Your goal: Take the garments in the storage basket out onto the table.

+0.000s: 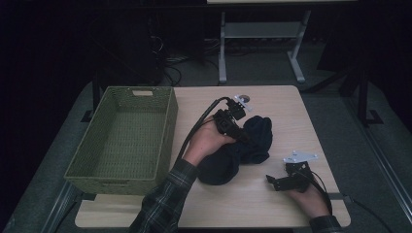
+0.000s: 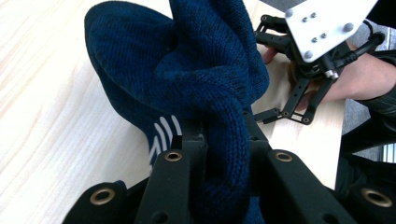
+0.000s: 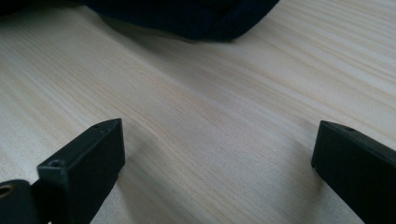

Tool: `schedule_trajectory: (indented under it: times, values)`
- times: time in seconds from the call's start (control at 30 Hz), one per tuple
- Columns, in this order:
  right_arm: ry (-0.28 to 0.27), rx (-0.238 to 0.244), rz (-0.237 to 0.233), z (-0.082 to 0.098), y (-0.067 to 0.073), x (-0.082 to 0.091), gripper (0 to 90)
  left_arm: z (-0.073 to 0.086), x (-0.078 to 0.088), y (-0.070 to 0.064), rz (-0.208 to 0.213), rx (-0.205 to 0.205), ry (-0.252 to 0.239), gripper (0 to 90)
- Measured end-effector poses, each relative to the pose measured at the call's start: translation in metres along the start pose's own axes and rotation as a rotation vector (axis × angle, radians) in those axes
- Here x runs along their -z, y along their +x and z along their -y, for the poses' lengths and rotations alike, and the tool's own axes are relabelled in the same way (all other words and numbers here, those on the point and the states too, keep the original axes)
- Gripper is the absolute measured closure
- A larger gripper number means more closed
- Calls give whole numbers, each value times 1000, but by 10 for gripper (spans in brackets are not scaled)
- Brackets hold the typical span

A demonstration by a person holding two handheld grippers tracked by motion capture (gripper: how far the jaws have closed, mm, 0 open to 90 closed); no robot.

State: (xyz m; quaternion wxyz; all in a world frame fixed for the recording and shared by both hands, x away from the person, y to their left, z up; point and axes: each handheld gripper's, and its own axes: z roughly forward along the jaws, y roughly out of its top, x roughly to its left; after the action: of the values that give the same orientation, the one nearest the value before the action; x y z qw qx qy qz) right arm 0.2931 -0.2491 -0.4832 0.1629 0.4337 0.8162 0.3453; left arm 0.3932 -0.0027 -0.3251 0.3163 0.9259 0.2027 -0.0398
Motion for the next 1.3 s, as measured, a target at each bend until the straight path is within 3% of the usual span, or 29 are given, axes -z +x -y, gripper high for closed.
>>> schedule_trajectory:
  times: [0.2, 0.4, 0.53, 1.03, 1.3]
  values:
    - [0, 1, 0, 0, 0, 0, 23, 7, -10, 9, -21, 20, 10, 761]
    - [0, 1, 0, 0, 0, 0, 23, 19, -19, 23, -50, 57, -12, 741]
    - [2, -3, -1, 0, 0, 0, 23, 25, -24, 31, -84, 63, 4, 721]
    - [2, -6, -2, 0, 0, 0, 23, 41, -53, 51, -65, 122, 44, 724]
    - [3, -5, -2, 0, 0, 0, 23, 44, -77, 55, -56, 125, 75, 715]
